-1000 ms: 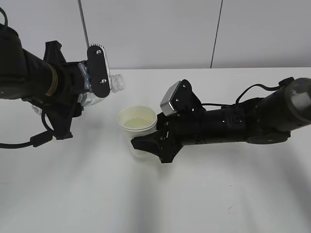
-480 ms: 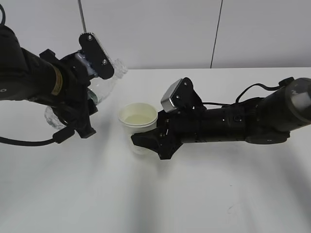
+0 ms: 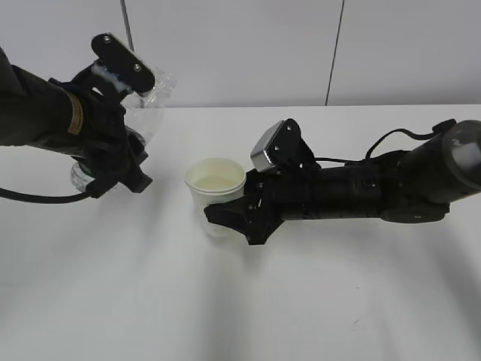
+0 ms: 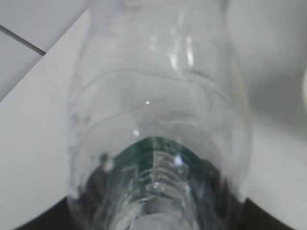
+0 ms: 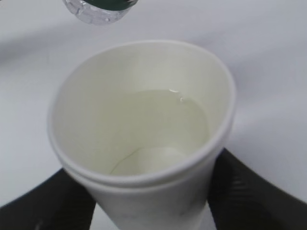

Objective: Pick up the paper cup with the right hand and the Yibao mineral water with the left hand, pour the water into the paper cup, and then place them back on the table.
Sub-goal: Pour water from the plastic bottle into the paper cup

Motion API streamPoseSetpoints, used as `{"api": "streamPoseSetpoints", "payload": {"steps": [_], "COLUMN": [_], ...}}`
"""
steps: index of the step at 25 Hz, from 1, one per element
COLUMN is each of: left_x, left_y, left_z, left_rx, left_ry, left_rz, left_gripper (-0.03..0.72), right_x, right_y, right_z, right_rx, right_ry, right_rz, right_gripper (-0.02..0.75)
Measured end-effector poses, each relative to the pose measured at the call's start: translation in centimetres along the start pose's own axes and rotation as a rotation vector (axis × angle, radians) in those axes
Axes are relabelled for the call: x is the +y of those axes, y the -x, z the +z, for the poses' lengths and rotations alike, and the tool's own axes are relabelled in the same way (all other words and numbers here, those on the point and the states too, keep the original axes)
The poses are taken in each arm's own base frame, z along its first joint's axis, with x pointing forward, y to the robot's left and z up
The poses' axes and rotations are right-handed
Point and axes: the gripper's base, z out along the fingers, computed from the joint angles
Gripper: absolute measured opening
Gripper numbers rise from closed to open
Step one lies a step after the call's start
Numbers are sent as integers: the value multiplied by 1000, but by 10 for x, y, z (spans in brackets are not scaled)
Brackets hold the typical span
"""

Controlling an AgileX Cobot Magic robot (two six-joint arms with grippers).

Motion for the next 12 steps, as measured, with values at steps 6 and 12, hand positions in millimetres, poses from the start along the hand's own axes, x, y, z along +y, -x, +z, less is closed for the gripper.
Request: {"api": "streamPoseSetpoints", "payload": {"steps": [6, 12], "left_x": [16, 36], "left_y": [-3, -8], "left_z": [3, 6], "left_rx": [-58, -134], "left_ry": [-3, 13], "left_rz": [-128, -234], "left_gripper": [317, 317], "right_x": [-2, -4], "right_y": [0, 1], "right_z": [-1, -1], "right_rx": [-5, -18], "right_ry": [-11, -31], "right_rz": [9, 32], "right_gripper": [505, 505]}}
